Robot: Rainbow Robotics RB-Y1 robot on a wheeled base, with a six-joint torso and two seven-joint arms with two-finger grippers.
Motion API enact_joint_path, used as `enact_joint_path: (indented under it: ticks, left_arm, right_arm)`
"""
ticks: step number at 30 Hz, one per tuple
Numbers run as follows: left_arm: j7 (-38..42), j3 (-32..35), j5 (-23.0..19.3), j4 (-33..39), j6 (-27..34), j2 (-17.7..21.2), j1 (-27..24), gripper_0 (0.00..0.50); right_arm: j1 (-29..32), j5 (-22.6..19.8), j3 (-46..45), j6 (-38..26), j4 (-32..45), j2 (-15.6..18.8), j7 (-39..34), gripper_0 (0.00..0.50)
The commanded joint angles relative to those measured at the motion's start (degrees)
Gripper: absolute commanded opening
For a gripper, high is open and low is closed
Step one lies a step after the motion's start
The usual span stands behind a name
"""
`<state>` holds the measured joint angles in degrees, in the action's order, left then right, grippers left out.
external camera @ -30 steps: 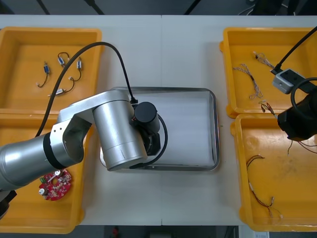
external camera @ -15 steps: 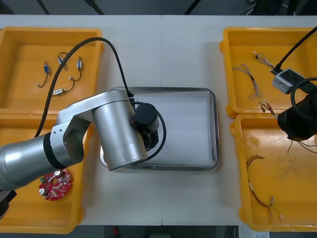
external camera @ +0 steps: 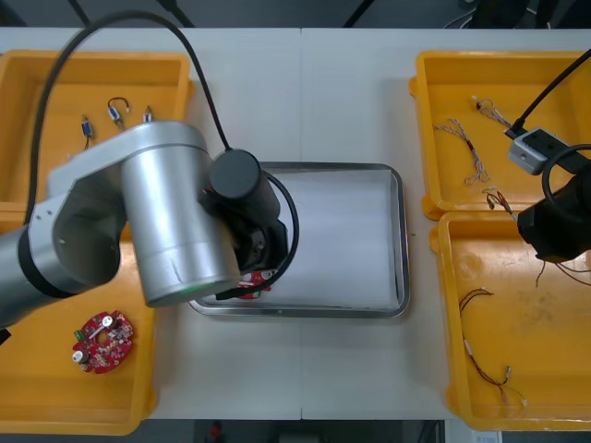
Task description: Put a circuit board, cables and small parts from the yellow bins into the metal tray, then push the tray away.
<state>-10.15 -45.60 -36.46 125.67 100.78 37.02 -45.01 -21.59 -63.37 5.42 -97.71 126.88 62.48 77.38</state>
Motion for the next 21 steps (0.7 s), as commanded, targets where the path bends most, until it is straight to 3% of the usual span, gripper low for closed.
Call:
enact_joint_path:
  ticks: [1,11,17,21]
  left_arm:
    - [-6.0,7.7,-6.3,5.6,3.8,5.7,-2.6,0.500]
    - [-15.2,22.3,-18.2,5.2,6.7,13.3,-3.1,0.500]
    - [-20.3,33.9,-27.4,-0.9,8.9,18.5,-3.1,0.500]
    - [-20.9,37.4,-29.5,-4.5,8.9,21.3,-3.1,0.500]
  right_arm:
    - [-1.4,0.4,0.5,0.4,0.4,0.4,-1.4,0.000]
    - [-0.5,0.4,1.6,0.3,-0.4,0.5,-1.4,0.000]
    - [-3.1,-2.5,2.0,0.8,-0.1,1.5,-0.4,0.000]
    - [-4.9,-3.2,2.0,0.7,1.5,0.1,0.4,0.000]
